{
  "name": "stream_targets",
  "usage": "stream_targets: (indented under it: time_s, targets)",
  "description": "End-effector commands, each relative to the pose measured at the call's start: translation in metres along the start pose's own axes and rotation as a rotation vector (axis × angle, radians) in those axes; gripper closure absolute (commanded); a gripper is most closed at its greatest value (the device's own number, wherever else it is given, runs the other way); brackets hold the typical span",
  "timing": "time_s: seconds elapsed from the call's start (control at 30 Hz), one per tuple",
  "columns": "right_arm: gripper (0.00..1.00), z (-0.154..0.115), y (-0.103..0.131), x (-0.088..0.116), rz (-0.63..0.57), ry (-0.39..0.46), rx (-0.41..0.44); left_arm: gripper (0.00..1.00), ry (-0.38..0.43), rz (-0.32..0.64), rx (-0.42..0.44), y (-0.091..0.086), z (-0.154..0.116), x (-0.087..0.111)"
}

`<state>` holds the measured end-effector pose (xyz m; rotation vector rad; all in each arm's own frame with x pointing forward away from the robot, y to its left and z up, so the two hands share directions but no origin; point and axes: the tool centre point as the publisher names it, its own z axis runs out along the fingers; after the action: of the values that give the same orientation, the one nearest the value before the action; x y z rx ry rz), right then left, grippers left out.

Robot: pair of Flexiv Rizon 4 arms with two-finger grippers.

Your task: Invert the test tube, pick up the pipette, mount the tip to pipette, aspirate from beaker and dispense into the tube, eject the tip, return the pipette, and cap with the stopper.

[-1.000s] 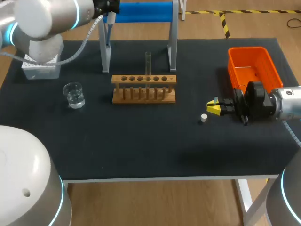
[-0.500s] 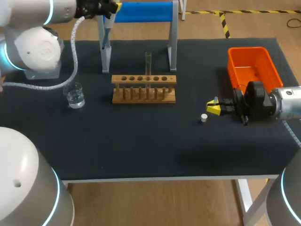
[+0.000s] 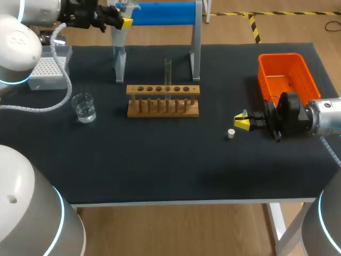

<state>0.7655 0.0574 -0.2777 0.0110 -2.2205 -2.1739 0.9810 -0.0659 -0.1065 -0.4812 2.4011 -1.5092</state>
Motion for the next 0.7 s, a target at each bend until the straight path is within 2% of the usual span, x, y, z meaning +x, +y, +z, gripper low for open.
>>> stream_targets:
  time_s: [0.03,0.3,0.5,0.7]
  targets:
    - [1.00,0.000,0.000,0.001,-0.001,-0.001,0.000,1.00,0.431,0.001,0.003,0.001,-0.004,-0.004]
    - [1.00,0.000,0.000,0.001,-0.001,-0.001,0.000,1.00,0.431,0.001,0.003,0.001,-0.004,-0.004]
    - [1.00,0.000,0.000,0.001,-0.001,-0.001,0.000,1.00,0.345,0.014,0.133,-0.011,-0.028,0.024]
    - [1.00,0.000,0.000,0.001,-0.001,-0.001,0.000,1.00,0.226,0.035,0.186,-0.028,-0.045,0.052]
